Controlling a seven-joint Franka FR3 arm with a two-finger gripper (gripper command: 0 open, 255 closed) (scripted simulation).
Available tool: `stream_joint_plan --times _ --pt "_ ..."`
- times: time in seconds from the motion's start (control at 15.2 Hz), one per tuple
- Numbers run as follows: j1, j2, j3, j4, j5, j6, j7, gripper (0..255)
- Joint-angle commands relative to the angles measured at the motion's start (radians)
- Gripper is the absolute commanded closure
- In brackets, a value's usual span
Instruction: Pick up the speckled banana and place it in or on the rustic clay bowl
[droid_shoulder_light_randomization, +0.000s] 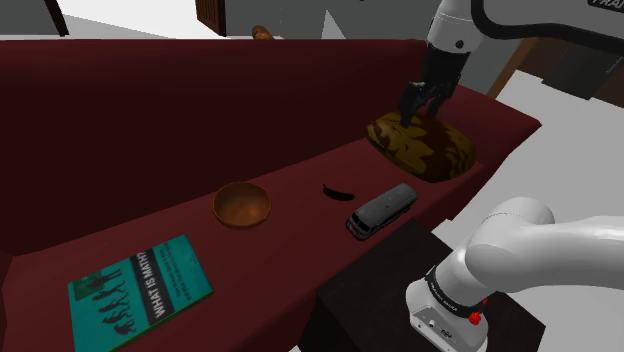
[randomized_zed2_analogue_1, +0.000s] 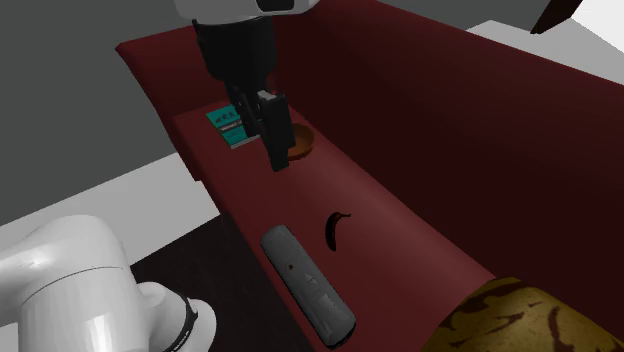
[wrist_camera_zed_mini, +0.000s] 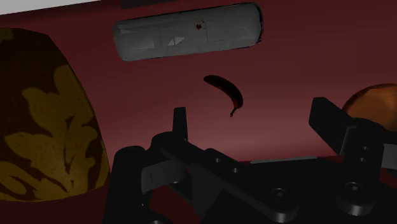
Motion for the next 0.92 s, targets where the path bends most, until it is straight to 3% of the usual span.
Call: stream_joint_plan --times 0.0,0.86 --pt "0.000 0.000 0.000 0.000 0.000 0.000 0.000 0" --pt "0.031 0.292 -0.072 -0.191 -0.024 0.455 -0.118 0"
